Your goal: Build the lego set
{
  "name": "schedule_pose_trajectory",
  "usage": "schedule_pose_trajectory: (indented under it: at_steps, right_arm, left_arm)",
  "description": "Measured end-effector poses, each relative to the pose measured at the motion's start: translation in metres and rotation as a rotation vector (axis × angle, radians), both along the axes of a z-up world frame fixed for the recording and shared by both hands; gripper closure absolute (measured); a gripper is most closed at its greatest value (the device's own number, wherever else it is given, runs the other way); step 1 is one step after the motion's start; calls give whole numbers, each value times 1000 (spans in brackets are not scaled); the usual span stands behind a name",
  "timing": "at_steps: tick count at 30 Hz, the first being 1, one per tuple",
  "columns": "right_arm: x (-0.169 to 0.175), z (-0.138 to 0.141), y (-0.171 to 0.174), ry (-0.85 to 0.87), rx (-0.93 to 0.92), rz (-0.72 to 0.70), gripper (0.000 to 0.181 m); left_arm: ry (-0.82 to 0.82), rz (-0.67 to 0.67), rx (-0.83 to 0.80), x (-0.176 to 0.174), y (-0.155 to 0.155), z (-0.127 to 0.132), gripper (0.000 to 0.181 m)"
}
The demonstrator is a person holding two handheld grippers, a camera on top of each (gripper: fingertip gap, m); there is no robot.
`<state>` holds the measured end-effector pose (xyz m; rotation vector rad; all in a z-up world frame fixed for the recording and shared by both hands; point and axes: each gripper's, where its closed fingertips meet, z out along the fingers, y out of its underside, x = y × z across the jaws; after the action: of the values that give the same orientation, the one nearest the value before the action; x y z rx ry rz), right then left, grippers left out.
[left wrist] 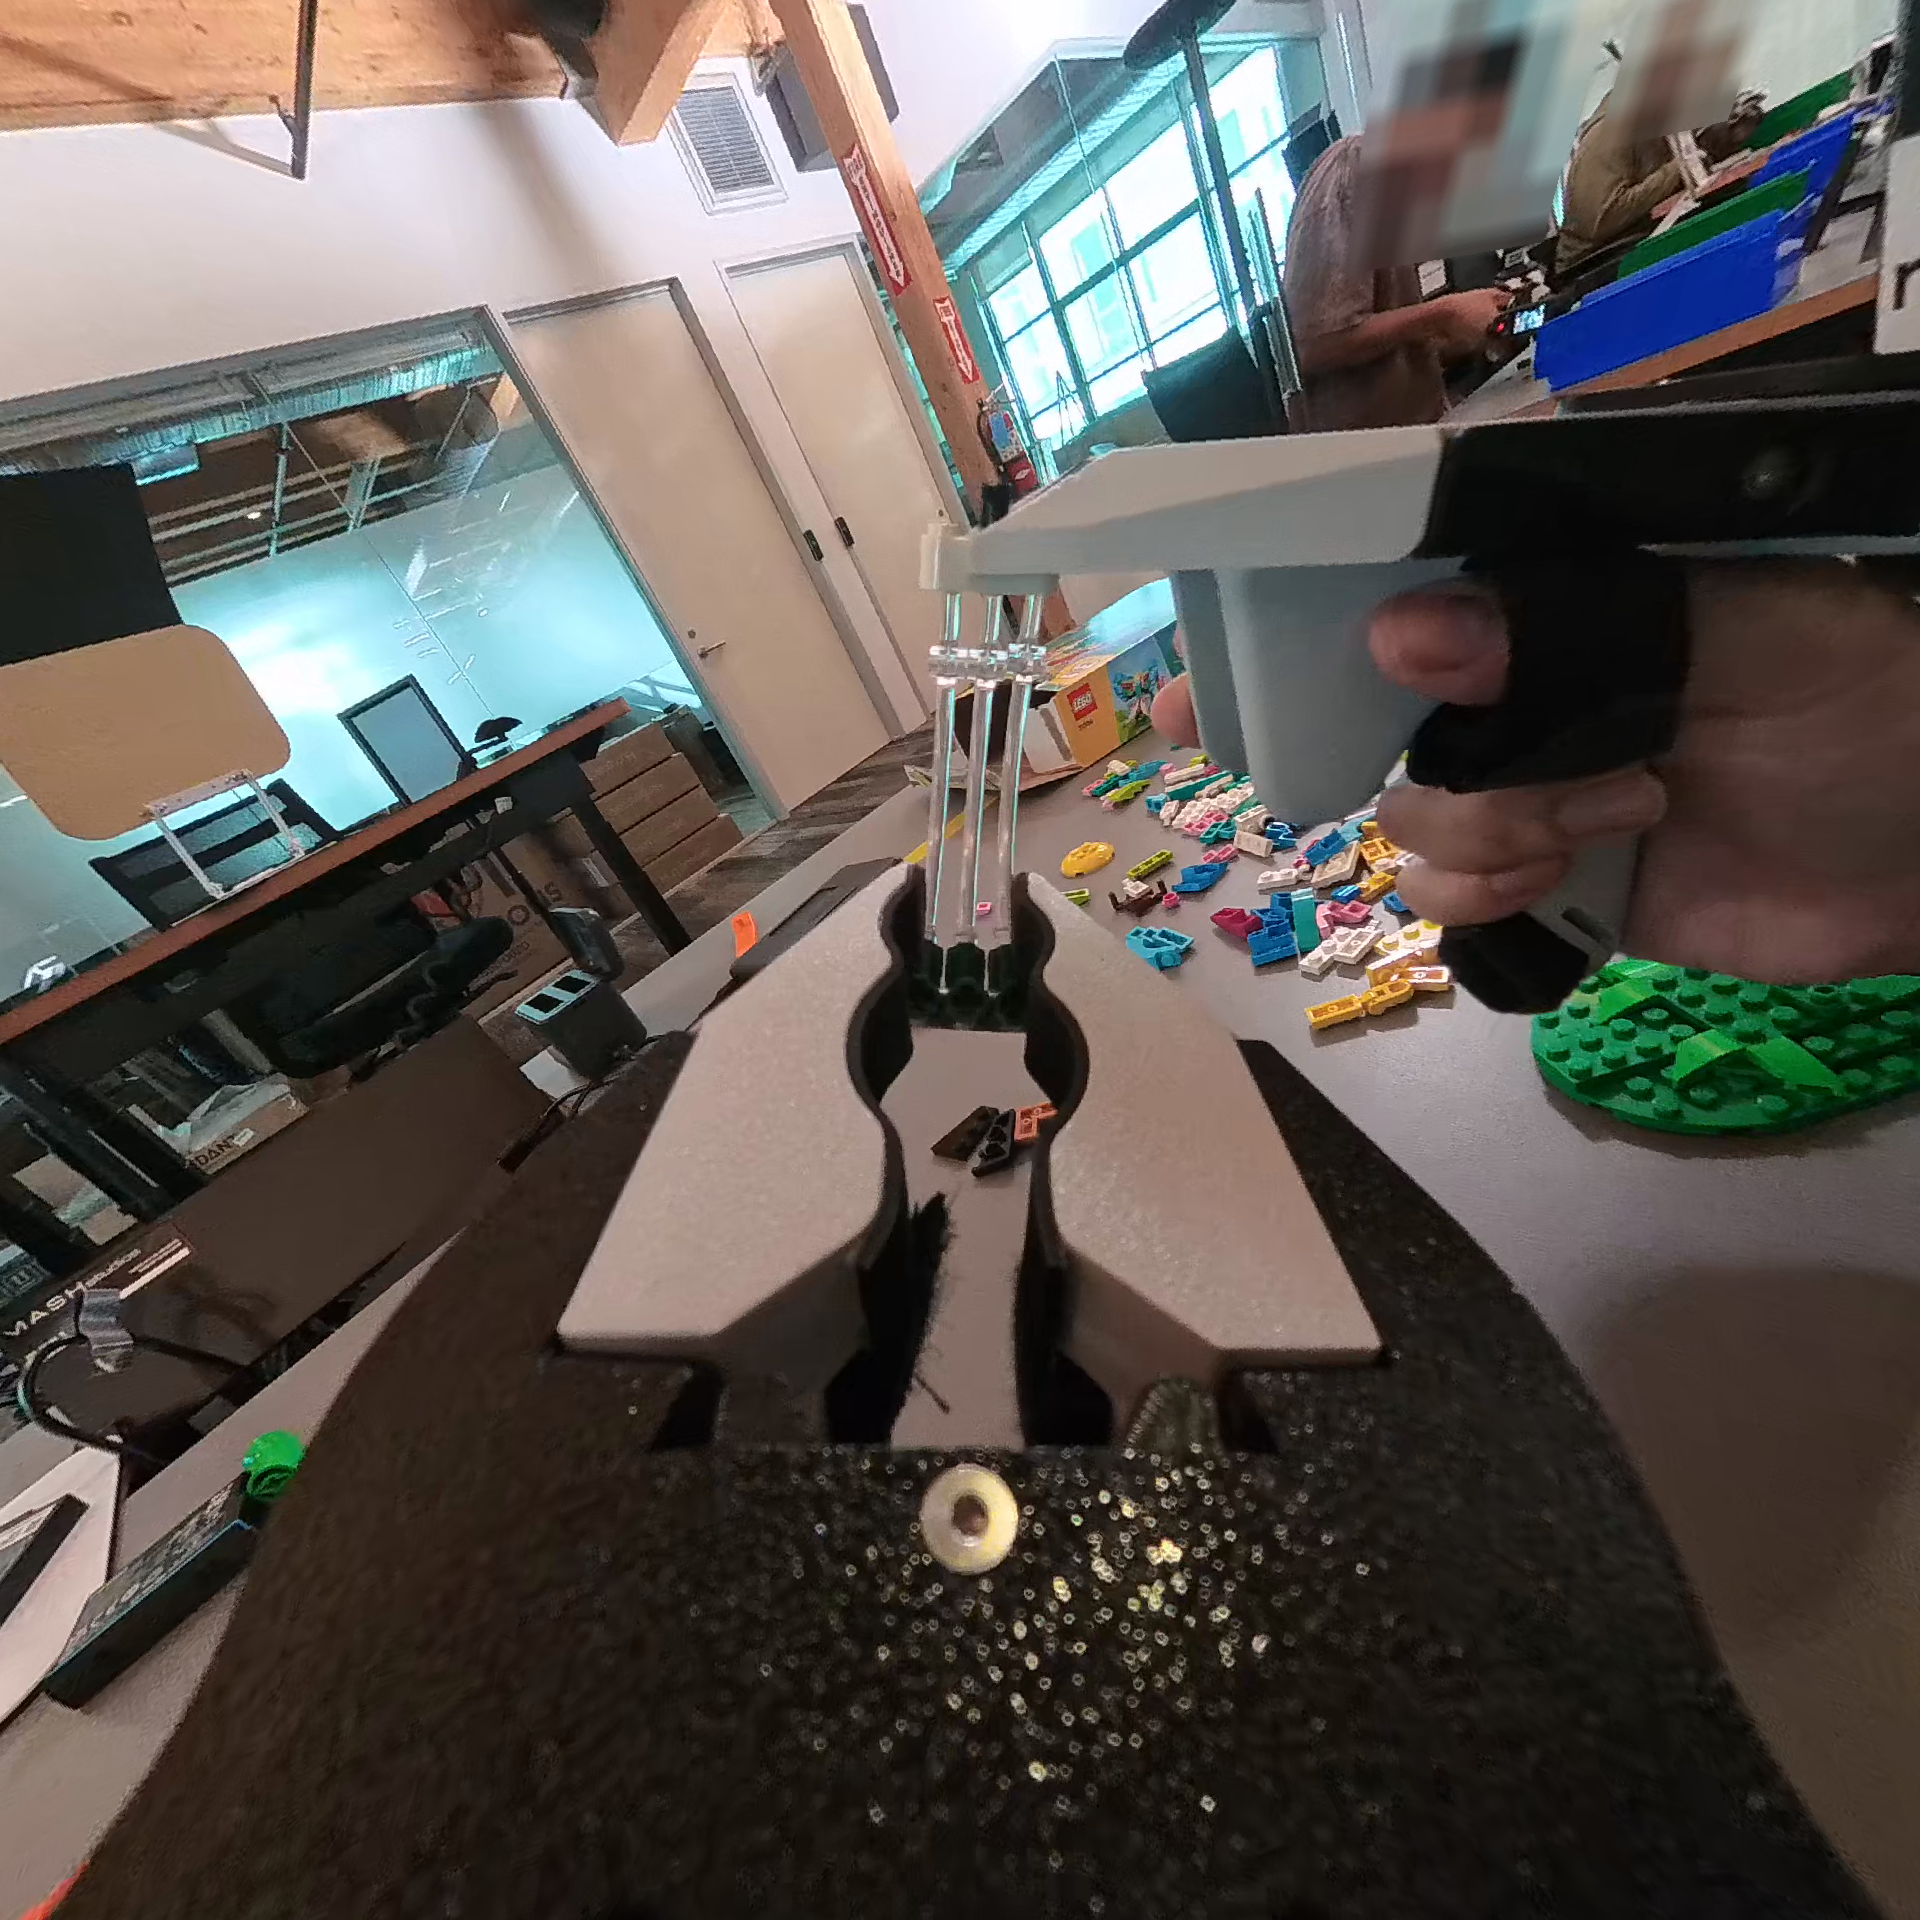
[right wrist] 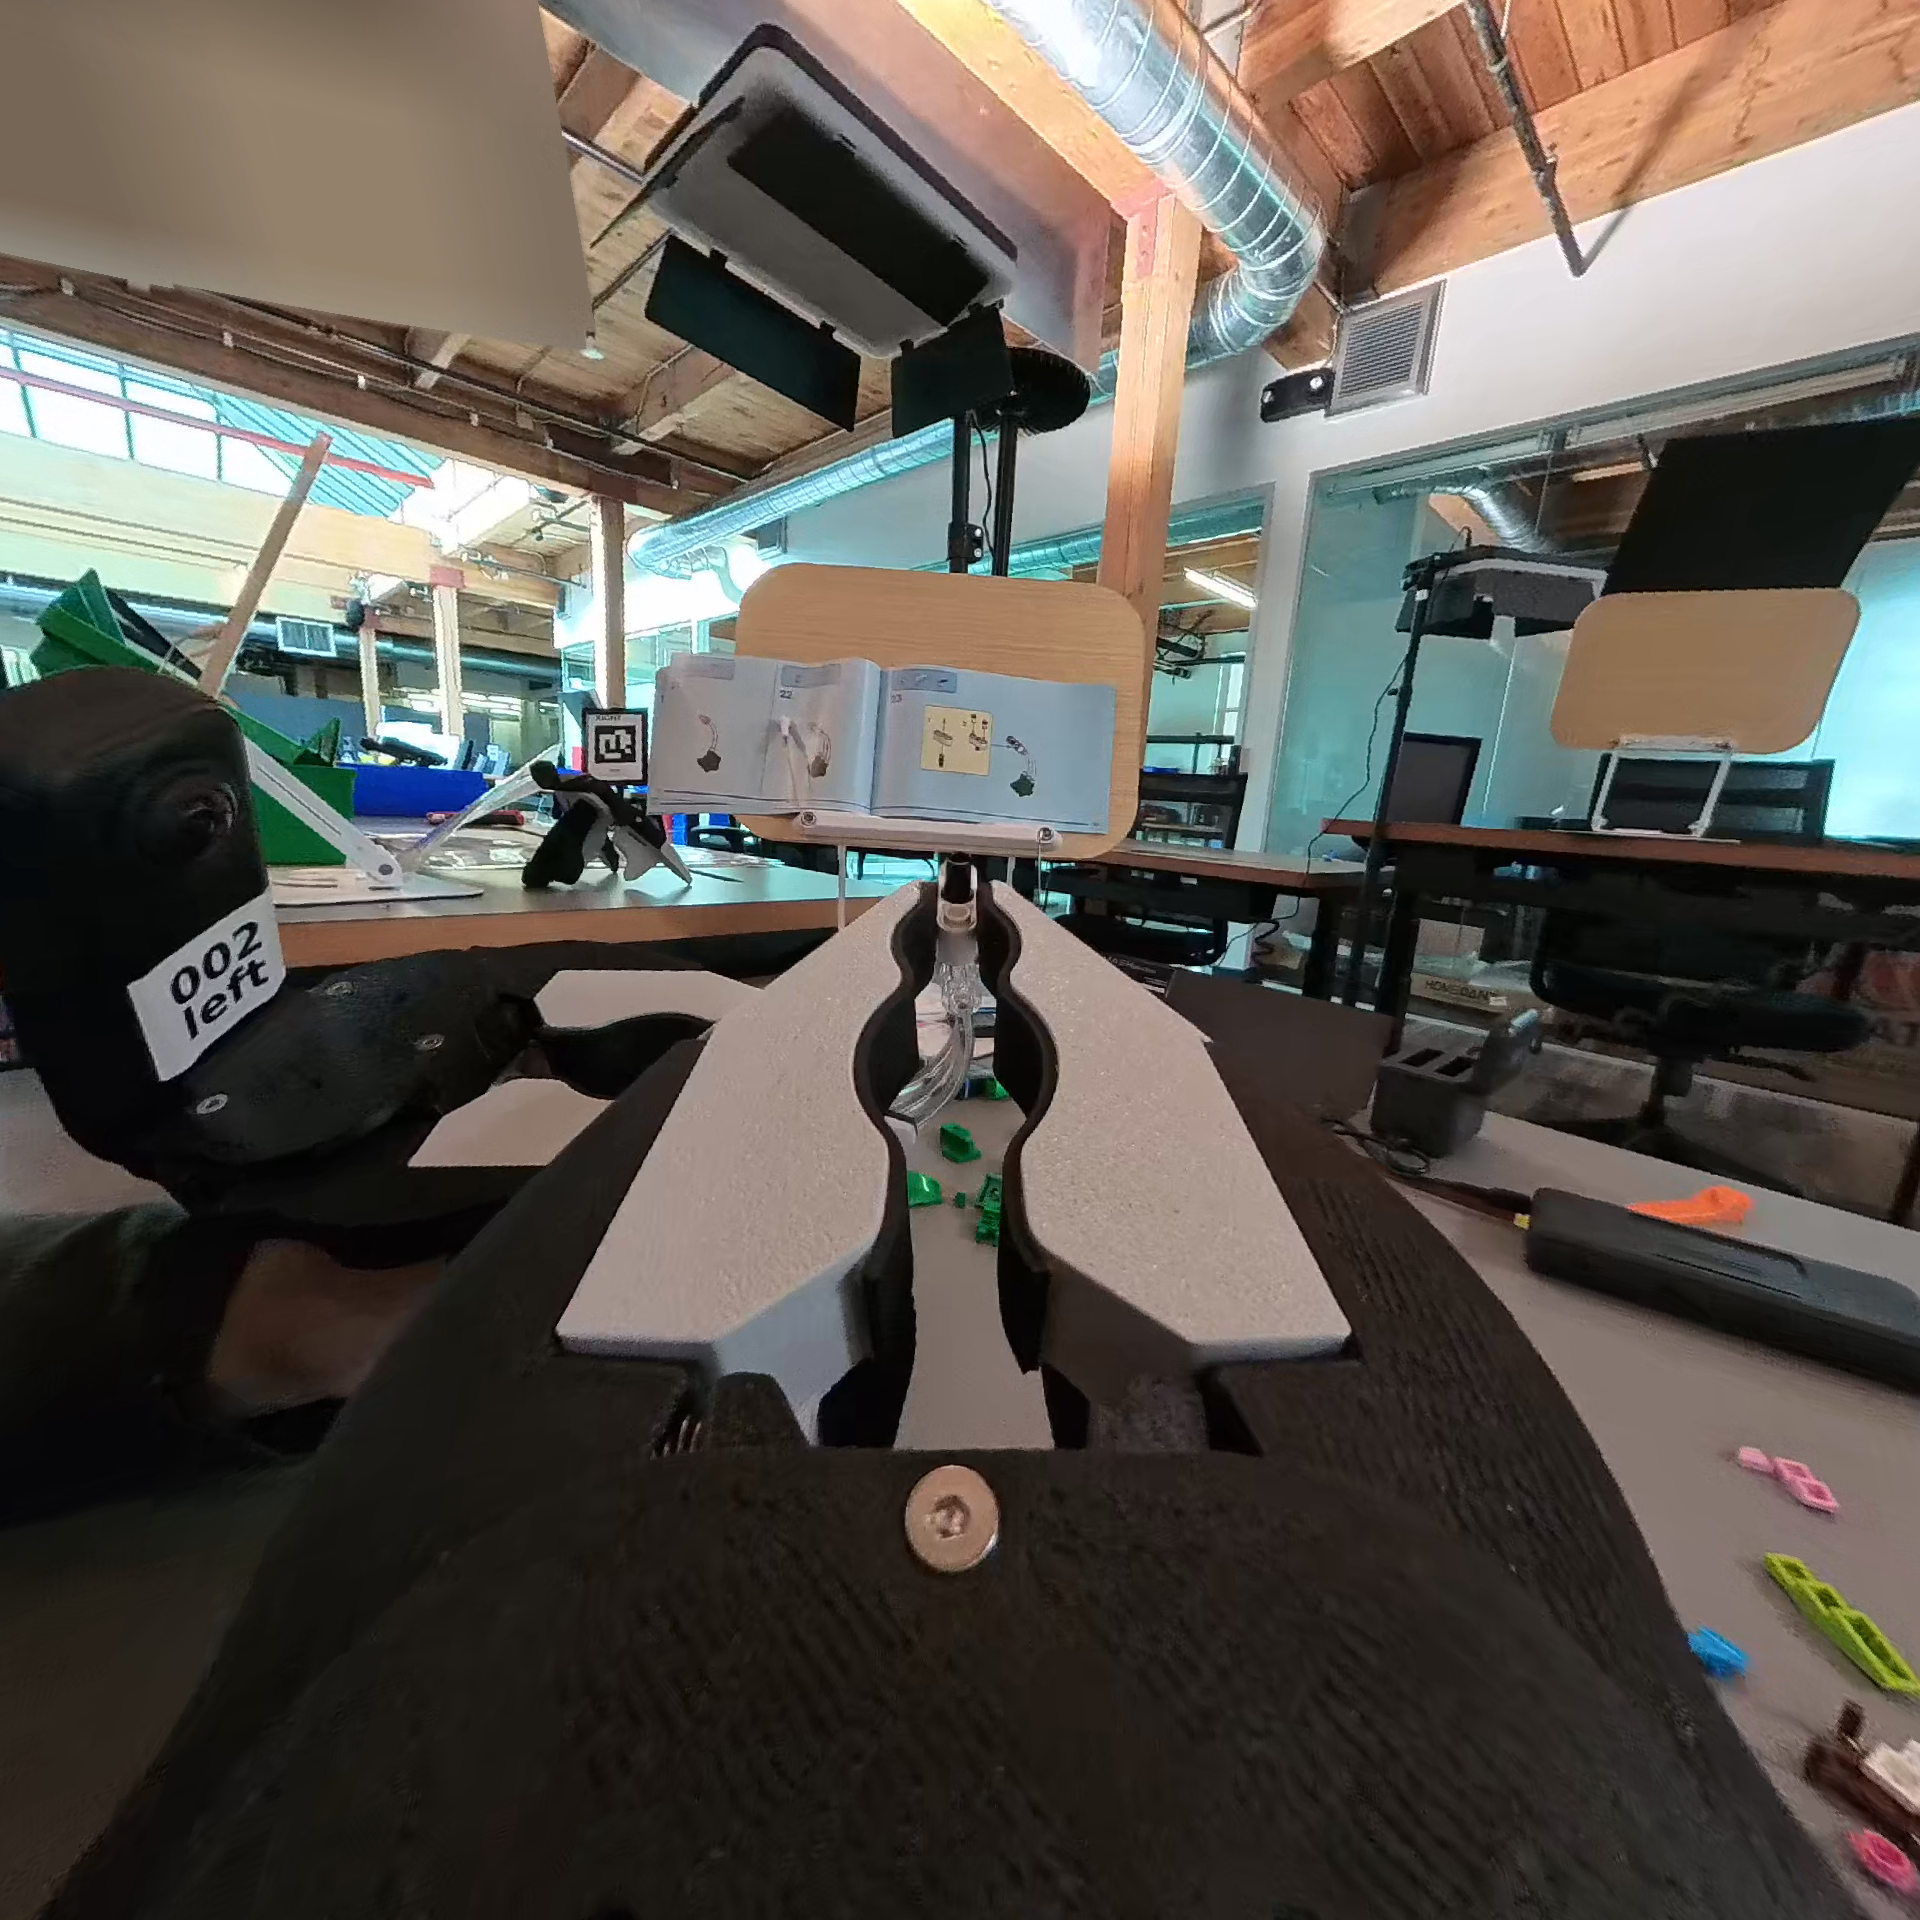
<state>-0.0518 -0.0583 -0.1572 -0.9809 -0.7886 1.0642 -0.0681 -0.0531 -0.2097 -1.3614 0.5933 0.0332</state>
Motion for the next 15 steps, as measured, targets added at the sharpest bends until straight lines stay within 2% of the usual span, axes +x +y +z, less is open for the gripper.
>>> schedule_pose_trajectory:
  at_steps: [8, 12, 15]
  right_arm:
    - [0, 5, -6, -32, 131, -76, 175]
    - [0, 15, -26, -23, 253, -89, 175]
    - [0, 19, -35, -20, 311, -105, 175]
  left_arm:
    - [-19, -1, 43, -1, -3, 6, 168]
    - [1, -39, 202, 0, -15, 19, 168]
    - [-34, -73, 247, 1, -21, 25, 168]
